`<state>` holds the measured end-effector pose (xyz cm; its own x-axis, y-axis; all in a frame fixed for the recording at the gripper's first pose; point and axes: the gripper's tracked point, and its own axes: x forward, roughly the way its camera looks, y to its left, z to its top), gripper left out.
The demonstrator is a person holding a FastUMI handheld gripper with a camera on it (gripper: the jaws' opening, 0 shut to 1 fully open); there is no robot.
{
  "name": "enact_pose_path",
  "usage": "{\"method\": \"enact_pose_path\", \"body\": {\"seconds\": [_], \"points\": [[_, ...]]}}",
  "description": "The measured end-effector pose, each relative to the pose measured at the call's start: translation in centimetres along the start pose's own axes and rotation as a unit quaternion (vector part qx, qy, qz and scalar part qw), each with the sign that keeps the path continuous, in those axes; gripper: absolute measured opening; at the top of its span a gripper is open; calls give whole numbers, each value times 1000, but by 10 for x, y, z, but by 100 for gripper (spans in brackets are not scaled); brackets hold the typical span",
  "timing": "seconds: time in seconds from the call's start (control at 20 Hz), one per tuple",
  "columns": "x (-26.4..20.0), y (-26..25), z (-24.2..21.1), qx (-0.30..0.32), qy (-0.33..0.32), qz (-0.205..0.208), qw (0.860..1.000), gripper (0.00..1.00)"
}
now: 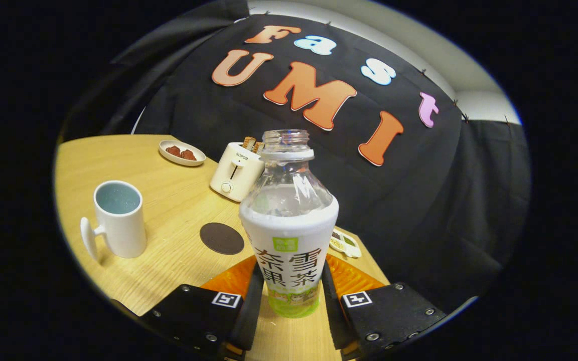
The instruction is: Take the bottle from table, then pour the juice into the cup, finally place the bottle on the coaster
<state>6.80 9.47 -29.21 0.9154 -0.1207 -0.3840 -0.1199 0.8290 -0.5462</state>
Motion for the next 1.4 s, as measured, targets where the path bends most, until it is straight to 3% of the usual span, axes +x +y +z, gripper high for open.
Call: {"method": "enact_pose_path", "body": {"seconds": [0.3, 0.45, 0.8, 1.4], "points": [[9, 19, 0, -97, 3, -5, 995, 59], [7, 29, 7, -163, -17, -15, 986, 59], [10, 55, 32, -312, -73, -44, 946, 59], [13, 80, 56, -438, -121, -54, 889, 59]]}}
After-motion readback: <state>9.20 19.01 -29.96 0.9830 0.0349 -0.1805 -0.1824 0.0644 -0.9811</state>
